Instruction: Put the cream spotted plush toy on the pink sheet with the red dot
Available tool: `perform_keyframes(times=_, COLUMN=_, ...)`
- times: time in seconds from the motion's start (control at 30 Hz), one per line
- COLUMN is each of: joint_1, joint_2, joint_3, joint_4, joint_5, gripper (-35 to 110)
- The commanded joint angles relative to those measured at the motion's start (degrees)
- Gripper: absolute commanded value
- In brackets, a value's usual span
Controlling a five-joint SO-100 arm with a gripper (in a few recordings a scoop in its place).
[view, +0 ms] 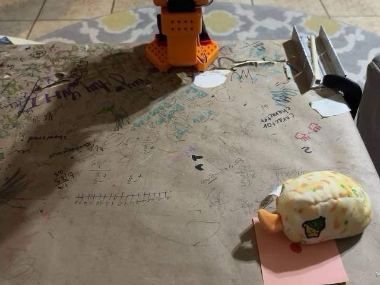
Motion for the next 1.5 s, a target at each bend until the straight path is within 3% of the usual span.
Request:
perform_keyframes(times=0.0, joint_1=1.5, joint_2=0.8, joint_3=-1.2, joint_4=19.6, joint_5=23.9, gripper=0)
perform_keyframes(times=0.17, joint_1=-0.5, joint_2=0.8, joint_3=-1.2, joint_4=40.8, joint_5=39.8, gripper=0)
perform_keyframes(times=0.3, joint_1=-0.9, joint_2=0.8, joint_3=-1.2, joint_4=49.6, joint_5=41.3, gripper=0)
perform_keyframes(times=1.47, joint_1=4.3, joint_2=0.5, joint_3=-1.2, joint_4=49.0, joint_5=46.0, gripper=0)
